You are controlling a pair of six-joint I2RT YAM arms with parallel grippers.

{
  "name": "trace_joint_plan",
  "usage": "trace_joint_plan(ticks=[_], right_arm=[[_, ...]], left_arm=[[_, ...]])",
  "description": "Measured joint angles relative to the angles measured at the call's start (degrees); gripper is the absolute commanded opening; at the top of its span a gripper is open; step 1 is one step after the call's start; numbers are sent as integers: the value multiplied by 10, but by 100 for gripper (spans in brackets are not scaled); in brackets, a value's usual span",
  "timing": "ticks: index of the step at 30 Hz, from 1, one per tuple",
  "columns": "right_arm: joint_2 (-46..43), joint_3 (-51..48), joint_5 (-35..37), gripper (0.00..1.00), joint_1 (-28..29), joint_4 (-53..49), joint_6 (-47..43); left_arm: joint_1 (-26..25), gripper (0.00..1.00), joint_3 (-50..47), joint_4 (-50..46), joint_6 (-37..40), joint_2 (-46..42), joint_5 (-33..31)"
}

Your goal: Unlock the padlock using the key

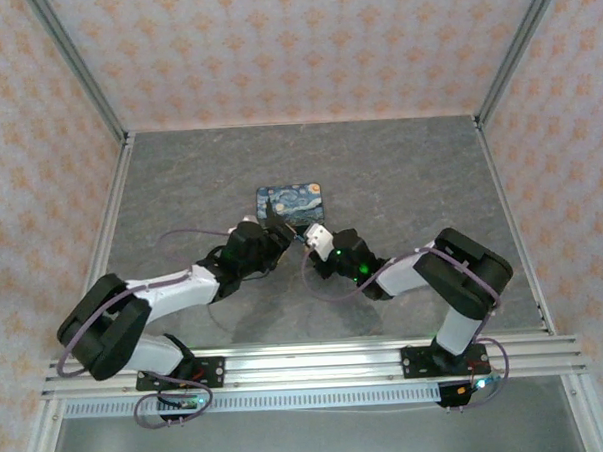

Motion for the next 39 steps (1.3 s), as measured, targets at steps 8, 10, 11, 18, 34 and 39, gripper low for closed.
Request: trace_joint_plan(ticks=[8,10,11,18,34,39], right_arm=[[-6,-2,-68,0,-35,-1,126],[-10,-2,-85,0,-44,-3,163],[-10,-2,-93,0,-47,-4,180],[-3,-2,-144,0,-64,-7,297],[8,-11,-166,28,-93,-31,370],[-30,-30,-168,35,-122,-44,373]], left_arm=[[9,65,0,-124,62,-116,-46],[9,65,0,-153,76,-143,-60],[9,65,0,-165,82,-153,-65],[9,66,0,-221,97,-195,-91],[55,74,54,-265,141,-179,-93],[84,75,96,-271,174,-126,-72]])
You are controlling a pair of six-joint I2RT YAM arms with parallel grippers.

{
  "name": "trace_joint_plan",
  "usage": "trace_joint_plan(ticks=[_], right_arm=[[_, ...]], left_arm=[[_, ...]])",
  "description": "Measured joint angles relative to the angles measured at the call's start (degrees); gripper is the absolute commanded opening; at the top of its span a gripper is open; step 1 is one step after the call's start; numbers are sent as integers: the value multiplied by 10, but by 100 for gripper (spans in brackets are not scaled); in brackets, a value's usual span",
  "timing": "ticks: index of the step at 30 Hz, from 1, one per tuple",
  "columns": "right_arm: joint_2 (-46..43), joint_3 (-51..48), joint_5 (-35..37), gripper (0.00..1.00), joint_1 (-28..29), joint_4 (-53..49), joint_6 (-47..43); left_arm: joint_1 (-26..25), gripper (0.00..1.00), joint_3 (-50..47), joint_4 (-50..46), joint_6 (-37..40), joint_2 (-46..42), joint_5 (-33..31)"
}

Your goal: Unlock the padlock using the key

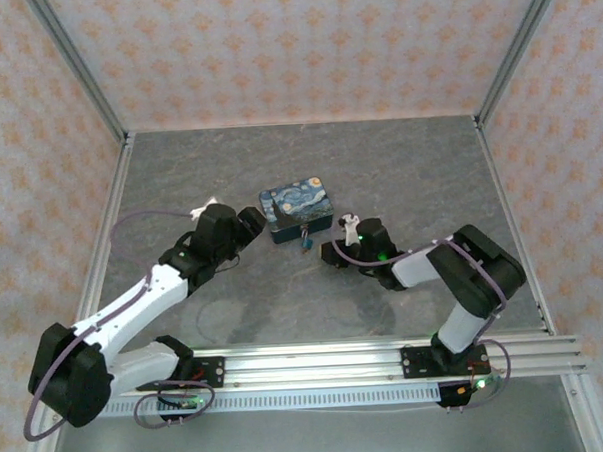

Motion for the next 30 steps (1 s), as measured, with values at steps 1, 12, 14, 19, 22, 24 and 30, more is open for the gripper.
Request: trace_joint_plan(ticks=[1,12,14,19,22,24,30], right_arm=[[-7,-1,-3,37,-6,-3,2],[-41,26,-36,67,-45,-6,84],[-40,38,-43,72,-45,-6,102],[-23,67,-50,80,-45,0,138],[-3,78,-52,81,-45,3,152],[16,89,-57,81,-45,7,158],[50,119,-59,81,-45,8,155]], left_arm=[[5,75,10,0,8,13,4],[60,76,111,0,91,177,63],[65,76,128,1,104,208,74],[68,76,165,2,132,277,96],[68,71,177,2,140,309,107],[68,70,177,5,146,318,112],[65,68,170,11,152,313,105]])
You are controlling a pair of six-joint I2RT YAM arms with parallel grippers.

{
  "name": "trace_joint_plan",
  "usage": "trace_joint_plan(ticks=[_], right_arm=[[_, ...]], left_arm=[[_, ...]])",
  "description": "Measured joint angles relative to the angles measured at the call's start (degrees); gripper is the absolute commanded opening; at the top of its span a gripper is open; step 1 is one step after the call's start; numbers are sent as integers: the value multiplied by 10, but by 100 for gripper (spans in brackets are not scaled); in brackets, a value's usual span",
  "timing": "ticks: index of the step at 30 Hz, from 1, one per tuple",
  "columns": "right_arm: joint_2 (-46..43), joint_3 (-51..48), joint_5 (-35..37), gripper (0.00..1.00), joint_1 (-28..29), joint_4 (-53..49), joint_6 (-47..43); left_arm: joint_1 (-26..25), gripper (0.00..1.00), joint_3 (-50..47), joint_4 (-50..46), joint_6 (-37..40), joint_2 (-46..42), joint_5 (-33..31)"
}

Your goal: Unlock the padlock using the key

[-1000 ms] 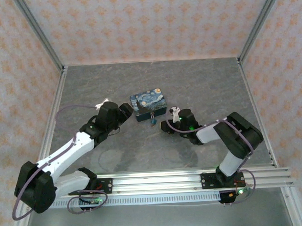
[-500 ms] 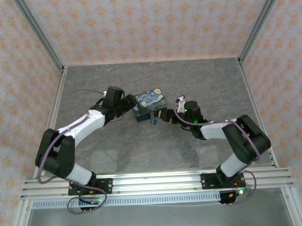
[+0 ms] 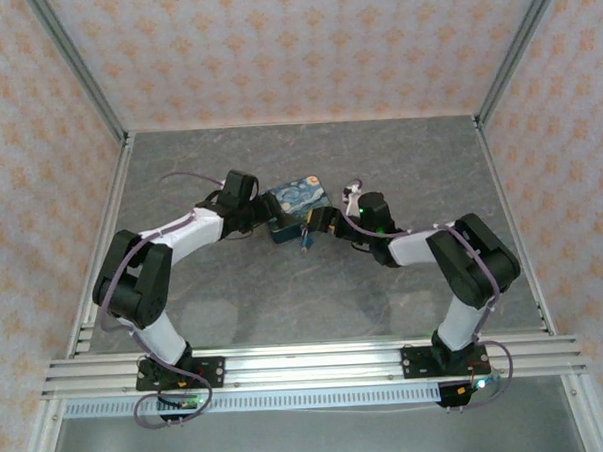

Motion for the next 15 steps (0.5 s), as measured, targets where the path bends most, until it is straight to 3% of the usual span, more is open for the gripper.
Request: trace_joint_plan(ticks=[9,15], right_arm=[[21,26,-13,81,-21,24,-23],[-11,-24,-17,81,-26,30,-58]], left_arm=[[-25,69,-66,20,-9,-56,-17],[-24,72,-63,-19,-6,-80,-30]])
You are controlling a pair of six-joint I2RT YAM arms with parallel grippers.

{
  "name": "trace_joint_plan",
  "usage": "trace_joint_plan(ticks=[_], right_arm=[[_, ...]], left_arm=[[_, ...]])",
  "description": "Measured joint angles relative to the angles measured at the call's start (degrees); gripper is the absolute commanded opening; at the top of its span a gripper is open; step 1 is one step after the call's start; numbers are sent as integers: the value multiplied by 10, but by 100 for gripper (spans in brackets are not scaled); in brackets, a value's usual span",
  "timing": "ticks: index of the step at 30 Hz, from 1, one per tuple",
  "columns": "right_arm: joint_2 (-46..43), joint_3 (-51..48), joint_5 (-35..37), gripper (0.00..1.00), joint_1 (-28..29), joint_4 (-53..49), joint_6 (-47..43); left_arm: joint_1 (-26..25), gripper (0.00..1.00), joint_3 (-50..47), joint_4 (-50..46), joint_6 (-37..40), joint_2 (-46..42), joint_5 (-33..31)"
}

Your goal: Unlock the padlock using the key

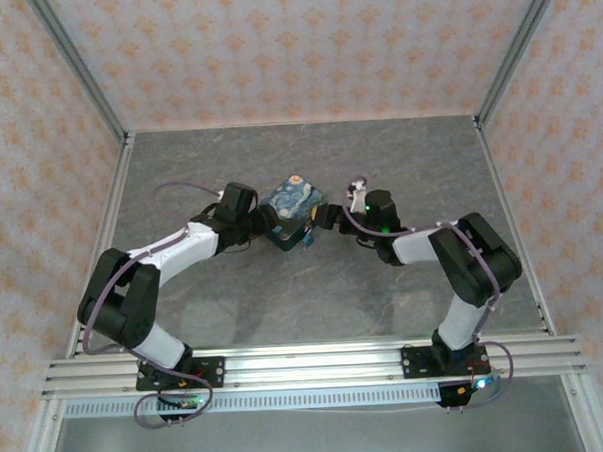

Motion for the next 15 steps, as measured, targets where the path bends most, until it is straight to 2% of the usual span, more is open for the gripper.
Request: trace_joint_plan(ticks=[9,15], right_arm=[[-3,-30,-45,71,0,16,-33],[44,-7,-75,66,3,23,-37]], left_arm=[[0,70,32,-32,10,-77,6],[-23,67,99,-31,17,-28,54]])
